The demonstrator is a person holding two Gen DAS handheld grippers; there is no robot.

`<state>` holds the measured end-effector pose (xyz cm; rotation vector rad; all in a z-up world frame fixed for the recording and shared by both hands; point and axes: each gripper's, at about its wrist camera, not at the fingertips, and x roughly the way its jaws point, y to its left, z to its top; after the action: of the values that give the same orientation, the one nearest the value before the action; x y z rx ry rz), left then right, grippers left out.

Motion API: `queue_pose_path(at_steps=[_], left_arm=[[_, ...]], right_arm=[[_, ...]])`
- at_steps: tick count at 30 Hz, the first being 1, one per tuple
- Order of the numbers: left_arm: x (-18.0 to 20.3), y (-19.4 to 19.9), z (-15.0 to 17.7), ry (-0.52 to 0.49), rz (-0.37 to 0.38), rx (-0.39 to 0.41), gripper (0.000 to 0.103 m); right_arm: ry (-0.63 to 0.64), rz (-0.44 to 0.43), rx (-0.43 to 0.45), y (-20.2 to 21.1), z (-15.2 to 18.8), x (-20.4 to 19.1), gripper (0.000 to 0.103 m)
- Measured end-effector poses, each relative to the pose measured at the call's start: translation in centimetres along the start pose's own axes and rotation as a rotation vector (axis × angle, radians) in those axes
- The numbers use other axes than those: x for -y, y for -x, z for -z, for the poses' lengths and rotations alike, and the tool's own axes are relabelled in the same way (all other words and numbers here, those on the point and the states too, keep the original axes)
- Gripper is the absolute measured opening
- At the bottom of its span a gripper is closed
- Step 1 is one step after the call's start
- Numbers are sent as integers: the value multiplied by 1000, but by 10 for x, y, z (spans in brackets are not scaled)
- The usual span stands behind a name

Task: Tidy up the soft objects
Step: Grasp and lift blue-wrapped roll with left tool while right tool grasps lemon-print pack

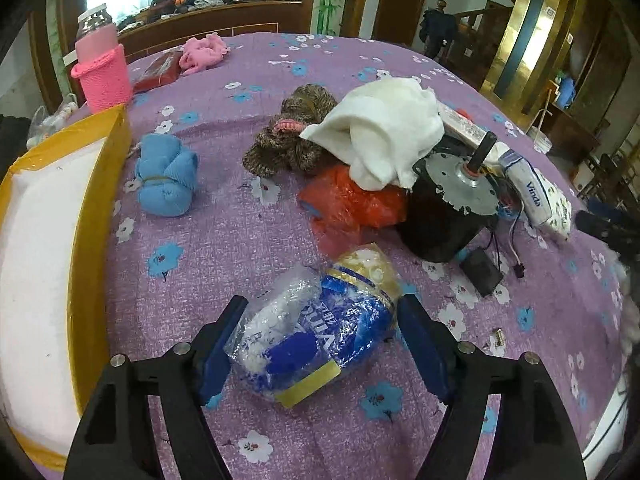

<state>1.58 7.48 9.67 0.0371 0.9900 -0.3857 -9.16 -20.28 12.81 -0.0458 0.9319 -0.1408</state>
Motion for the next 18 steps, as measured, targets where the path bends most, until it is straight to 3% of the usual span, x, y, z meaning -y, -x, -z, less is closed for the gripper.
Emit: queue_pose_path(at_steps=[3, 6, 10, 14, 18], left_arm=[[-8, 8, -2, 9, 23, 17, 76], [-16, 13, 0, -28, 22, 30, 81], [0, 3, 9, -129, -4, 34, 82], [17, -10, 13, -229, -58, -1, 80], [23, -19, 18, -255, -72, -46, 75]], right_arm=[[160, 48, -13, -9, -9, -18, 103], [273, 39, -40, -16, -13, -34, 103], [332, 8, -60, -23, -13, -44, 101], [355, -17, -90, -33, -15, -45, 88], [361, -15, -113, -41, -13, -43, 77]])
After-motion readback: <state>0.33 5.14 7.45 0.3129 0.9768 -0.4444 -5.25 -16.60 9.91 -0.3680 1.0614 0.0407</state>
